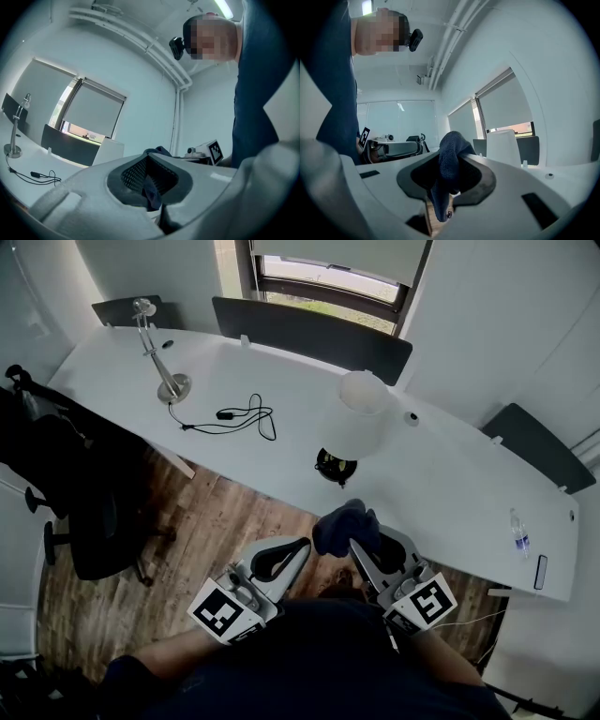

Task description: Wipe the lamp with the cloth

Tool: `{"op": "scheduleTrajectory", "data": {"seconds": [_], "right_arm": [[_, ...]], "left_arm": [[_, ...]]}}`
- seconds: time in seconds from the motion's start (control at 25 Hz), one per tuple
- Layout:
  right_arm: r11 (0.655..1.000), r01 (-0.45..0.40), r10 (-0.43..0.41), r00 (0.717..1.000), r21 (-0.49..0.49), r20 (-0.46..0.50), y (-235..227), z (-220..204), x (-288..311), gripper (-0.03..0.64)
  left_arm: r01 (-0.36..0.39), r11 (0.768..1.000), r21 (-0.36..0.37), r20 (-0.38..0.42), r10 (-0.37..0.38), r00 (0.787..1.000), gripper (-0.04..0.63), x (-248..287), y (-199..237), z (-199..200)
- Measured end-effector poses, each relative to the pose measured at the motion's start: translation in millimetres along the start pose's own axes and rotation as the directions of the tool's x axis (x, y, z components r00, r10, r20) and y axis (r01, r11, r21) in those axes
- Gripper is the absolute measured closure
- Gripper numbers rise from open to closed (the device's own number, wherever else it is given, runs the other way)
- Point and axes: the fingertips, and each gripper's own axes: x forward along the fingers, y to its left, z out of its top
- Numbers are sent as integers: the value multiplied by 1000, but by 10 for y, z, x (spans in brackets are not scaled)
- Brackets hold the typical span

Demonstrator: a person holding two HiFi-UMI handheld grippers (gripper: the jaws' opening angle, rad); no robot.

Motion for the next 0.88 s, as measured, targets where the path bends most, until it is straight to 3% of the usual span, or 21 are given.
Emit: {"op": "scheduleTrajectory", "data": {"seconds": [0.28, 0.6, 0.88], "right_arm": [[999, -43, 43, 999, 12, 8, -566, 93, 126, 520], [989, -148, 148, 989, 0, 20, -1295, 236, 306, 520], [973, -232, 232, 971, -18, 55, -1666, 444, 444, 520]], "left_arm": [[-87, 996, 16, 29, 86, 996, 589, 404, 220, 73], [-171, 985, 31, 18, 171, 985, 589, 1088, 386, 12], [-245, 968, 46, 9, 245, 969, 589, 1372, 487, -12]]}}
